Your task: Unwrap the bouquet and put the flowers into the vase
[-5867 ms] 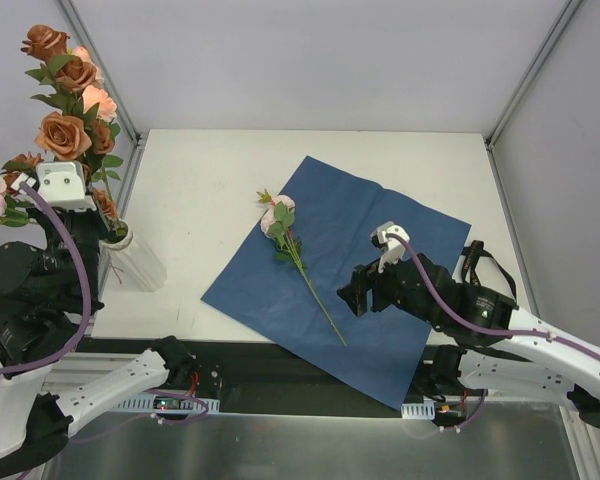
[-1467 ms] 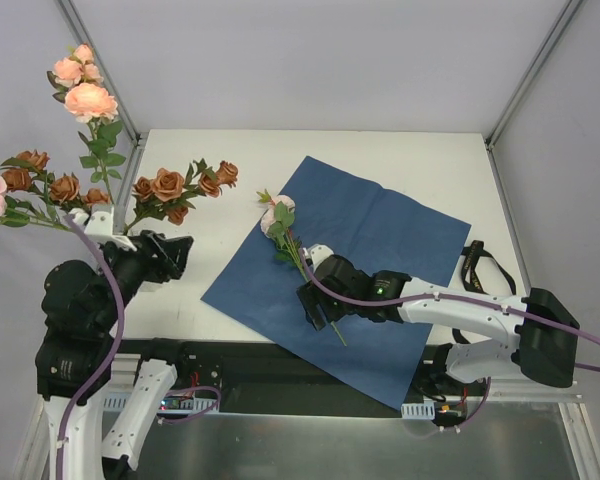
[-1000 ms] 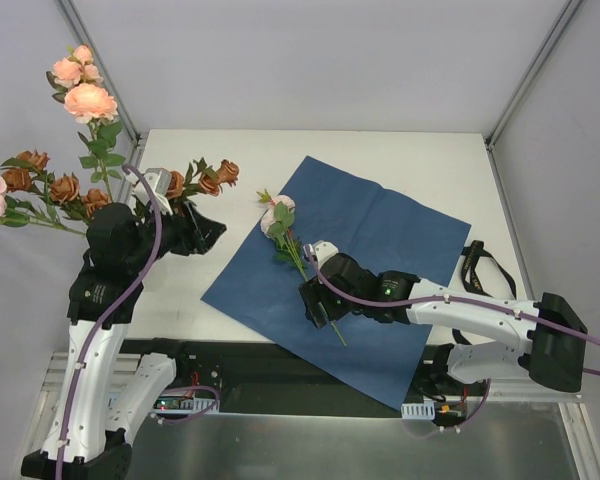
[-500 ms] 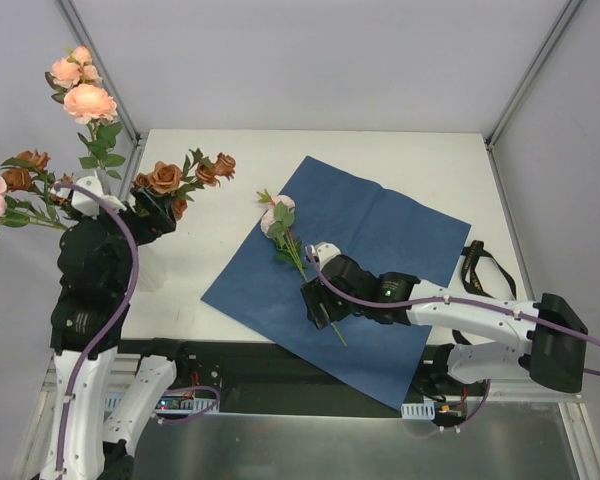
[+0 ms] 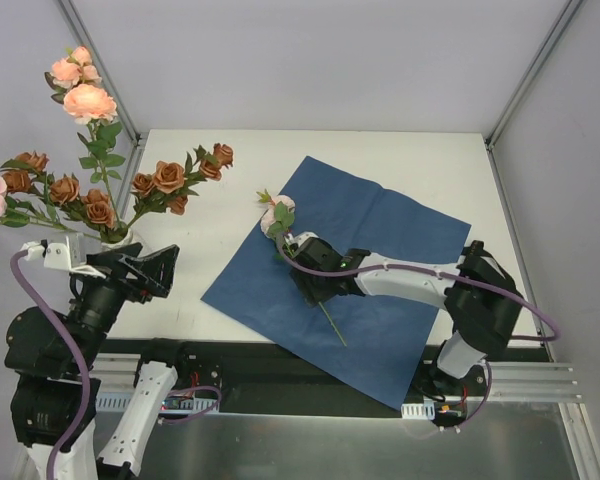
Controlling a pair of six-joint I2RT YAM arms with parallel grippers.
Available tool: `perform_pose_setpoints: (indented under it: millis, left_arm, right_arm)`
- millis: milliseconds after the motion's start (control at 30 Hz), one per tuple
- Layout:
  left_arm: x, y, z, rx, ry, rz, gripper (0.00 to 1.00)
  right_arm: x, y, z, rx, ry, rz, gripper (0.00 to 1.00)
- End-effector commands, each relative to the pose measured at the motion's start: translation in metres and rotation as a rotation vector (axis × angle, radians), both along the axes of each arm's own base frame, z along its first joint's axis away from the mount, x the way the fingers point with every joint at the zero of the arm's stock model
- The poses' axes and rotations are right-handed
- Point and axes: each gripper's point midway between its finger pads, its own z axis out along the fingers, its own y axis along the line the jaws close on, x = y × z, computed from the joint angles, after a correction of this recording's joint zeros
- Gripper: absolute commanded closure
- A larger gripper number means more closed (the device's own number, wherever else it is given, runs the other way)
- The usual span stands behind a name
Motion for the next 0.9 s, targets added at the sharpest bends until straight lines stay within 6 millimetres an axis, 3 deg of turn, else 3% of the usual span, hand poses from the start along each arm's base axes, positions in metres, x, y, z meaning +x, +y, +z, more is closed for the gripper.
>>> perform_pose_setpoints:
  millis: [0, 133, 300, 400, 433, 500, 667, 767, 800, 833, 867]
  left_arm:
    - [-0.026, -0.014, -0.006, -0.026, 0.068, -0.089, 0.2]
    - [-0.032, -0.019, -0.003, -0.034, 0.082, -0.12, 0.2]
    - [-0.035, -0.03, 0.006, -0.068, 0.098, -0.184, 0.2]
    - [-0.035, -0.041, 0.01, -0.084, 0.122, -0.25, 0.2]
    - [-0.035, -0.044, 0.011, -0.087, 0.125, -0.268, 0.2]
    - [-0.035, -0.055, 0.016, -0.098, 0.14, -0.338, 0.2]
    - [-0.025, -0.081, 0.021, -0.15, 0.189, -0.506, 0.23]
    - [-0.012, -0.096, 0.007, -0.233, 0.289, -0.595, 0.3]
    - [-0.004, -0.1, 0.013, -0.252, 0.255, -0.622, 0.31]
    - [-0.005, -0.106, 0.013, -0.28, 0.265, -0.676, 0.35]
    - [0.004, -0.111, -0.001, -0.362, 0.33, -0.69, 0.36]
  right_arm:
    - [0.024, 0.015, 0.003, -0.039, -0.058, 0.031, 0.44]
    - [0.029, 0.02, -0.012, -0.06, -0.054, 0.032, 0.64]
    - [0.033, 0.02, -0.019, -0.075, -0.064, 0.021, 0.75]
    - [0.033, 0.017, -0.019, -0.082, -0.071, 0.02, 0.92]
    - [0.034, 0.016, -0.014, -0.073, -0.083, 0.014, 0.99]
    - [0.036, 0.012, -0.005, -0.06, -0.109, -0.009, 0.99]
    - [0.037, -0.004, 0.051, 0.065, -0.223, -0.085, 0.99]
    - [0.034, -0.009, 0.088, 0.212, -0.287, -0.123, 0.99]
    - [0.032, -0.009, 0.096, 0.252, -0.292, -0.127, 0.99]
    - [0.029, -0.011, 0.116, 0.321, -0.318, -0.14, 0.99]
    - [0.026, -0.015, 0.117, 0.342, -0.322, -0.143, 0.99]
